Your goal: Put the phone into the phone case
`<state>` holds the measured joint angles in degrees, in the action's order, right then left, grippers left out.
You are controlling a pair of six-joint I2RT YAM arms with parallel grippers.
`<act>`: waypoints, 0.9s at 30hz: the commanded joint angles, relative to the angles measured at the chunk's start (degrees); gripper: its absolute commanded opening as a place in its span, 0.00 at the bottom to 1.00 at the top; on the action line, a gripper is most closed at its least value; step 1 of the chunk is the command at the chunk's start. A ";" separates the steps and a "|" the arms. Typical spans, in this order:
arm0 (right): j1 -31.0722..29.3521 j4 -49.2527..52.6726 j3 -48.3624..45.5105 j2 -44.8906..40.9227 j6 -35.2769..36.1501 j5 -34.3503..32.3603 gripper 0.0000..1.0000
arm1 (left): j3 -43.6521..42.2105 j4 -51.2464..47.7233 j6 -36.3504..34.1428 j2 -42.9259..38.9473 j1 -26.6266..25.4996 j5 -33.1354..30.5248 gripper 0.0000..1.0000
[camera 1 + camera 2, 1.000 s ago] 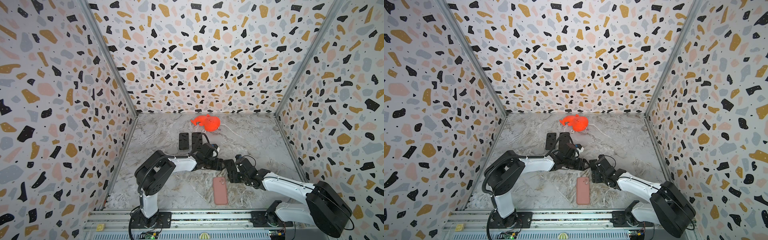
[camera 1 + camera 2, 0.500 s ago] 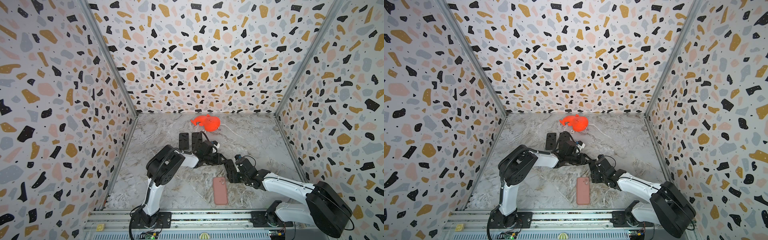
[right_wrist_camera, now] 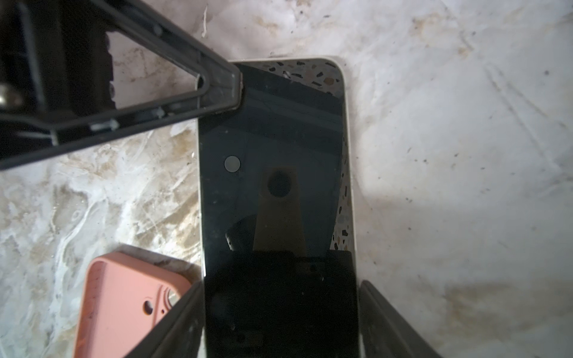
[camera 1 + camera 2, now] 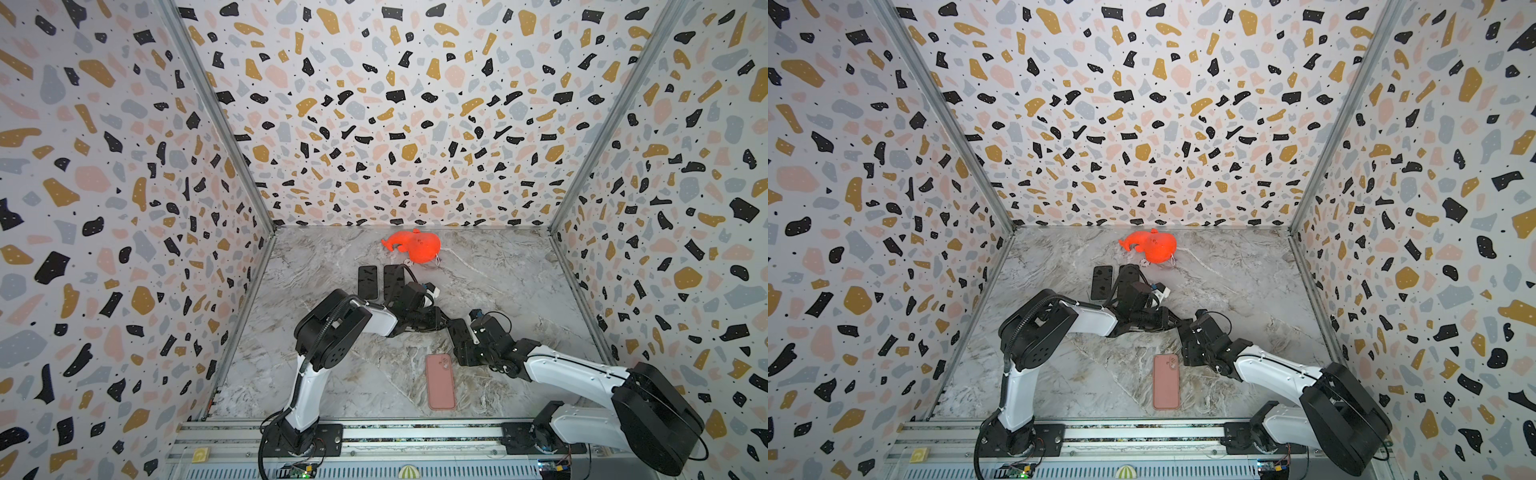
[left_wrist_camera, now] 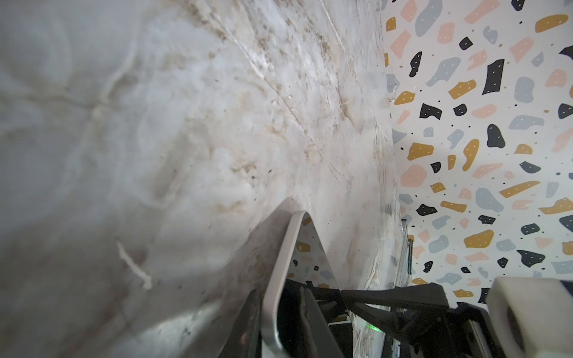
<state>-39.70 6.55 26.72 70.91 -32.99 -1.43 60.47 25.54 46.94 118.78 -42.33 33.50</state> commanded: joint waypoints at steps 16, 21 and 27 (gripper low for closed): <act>2.35 8.85 4.24 -2.66 3.16 -1.72 0.79 | -1.89 4.31 3.02 -4.68 0.10 1.63 0.08; 5.47 11.91 5.97 -6.68 4.59 0.31 0.83 | -2.75 9.30 9.23 -5.67 0.30 1.65 0.02; 9.19 12.78 6.76 -11.03 2.85 6.23 0.83 | -5.00 22.18 20.00 -5.29 0.40 1.46 0.00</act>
<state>-31.44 16.40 31.44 61.73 -29.54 1.85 55.96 37.36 60.58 114.13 -42.11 34.61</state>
